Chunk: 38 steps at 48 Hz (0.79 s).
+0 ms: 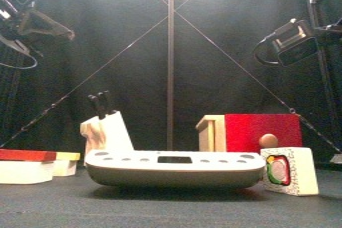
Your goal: Grab sushi piece off table
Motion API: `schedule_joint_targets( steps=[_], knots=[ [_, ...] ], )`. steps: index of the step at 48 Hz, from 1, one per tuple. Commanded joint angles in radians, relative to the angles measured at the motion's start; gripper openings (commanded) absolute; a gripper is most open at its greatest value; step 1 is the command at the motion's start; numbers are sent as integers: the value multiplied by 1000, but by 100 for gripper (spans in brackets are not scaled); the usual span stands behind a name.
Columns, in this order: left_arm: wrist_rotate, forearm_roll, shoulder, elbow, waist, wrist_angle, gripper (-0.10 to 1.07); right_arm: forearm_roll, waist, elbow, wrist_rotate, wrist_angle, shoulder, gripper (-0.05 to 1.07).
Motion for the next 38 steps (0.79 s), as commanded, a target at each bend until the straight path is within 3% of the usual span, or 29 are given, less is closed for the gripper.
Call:
schedule_joint_targets(
  steps=[1, 25, 38],
  knots=[
    [2, -2, 5, -11, -3, -11, -3, 0, -9, -14, -2, -3, -12, 79],
    [2, 0, 5, -8, -3, -11, -3, -8, -23, -26, -2, -3, -38, 53],
    [2, -2, 5, -8, -3, -11, -3, -9, -43, -17, -2, -2, -101, 52]
  ],
)
